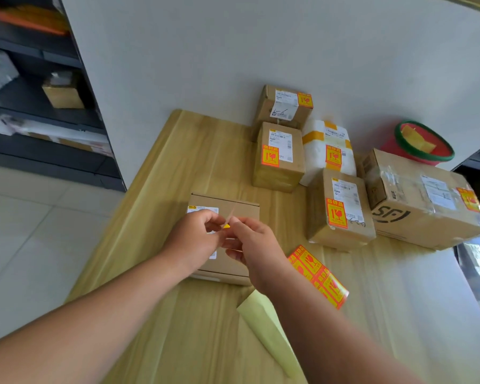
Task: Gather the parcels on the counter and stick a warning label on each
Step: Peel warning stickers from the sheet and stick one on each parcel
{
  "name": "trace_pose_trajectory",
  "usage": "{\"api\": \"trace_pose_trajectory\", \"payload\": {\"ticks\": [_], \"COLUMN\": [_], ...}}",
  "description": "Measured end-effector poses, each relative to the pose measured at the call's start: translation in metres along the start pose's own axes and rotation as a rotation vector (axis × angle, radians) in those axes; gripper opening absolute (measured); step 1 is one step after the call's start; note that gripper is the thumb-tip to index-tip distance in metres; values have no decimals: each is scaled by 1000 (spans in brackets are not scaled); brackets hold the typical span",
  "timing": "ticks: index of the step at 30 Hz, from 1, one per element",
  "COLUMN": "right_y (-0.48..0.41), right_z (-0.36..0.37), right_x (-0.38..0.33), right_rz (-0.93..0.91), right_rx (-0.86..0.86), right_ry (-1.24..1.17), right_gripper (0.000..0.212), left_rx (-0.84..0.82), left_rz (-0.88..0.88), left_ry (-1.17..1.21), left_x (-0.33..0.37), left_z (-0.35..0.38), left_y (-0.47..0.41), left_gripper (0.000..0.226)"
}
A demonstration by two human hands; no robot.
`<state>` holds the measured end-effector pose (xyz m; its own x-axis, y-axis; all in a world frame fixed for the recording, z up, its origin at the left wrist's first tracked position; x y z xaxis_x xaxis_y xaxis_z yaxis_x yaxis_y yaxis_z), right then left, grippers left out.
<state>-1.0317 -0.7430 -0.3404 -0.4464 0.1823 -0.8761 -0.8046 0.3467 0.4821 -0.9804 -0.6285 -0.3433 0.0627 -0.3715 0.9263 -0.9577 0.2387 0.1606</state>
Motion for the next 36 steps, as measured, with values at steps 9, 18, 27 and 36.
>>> {"api": "trace_pose_trajectory", "payload": {"ticks": [9, 18, 27, 36], "right_y": [-19, -30, -40, -53], "right_z": [7, 28, 16, -24], "right_x": [5, 29, 46, 54], "right_rz": [-106, 0, 66, 162], "right_rx": [314, 219, 368, 429], "right_ry": [202, 186, 123, 269], "right_gripper": [10, 12, 22, 16], "left_rx": [48, -83, -10, -150], "left_rz": [-133, -237, -176, 174], "left_ry": [18, 85, -46, -606], "left_x": [-24, -44, -63, -67], "left_z": [-29, -37, -46, -23], "left_y": [-20, -25, -29, -35], "left_gripper": [20, 19, 21, 37]}}
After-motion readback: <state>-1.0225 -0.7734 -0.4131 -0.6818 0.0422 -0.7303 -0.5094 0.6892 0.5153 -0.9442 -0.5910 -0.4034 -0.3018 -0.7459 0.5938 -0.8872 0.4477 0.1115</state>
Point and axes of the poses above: each hand's wrist, its own y-axis away from the middle knuckle, its own z-axis out of the palm, x = y × z, the point moved 3 cm from there along -y, towards the middle knuckle, and after that the axes turned 7 degrees about x, right-handed, at the moved point
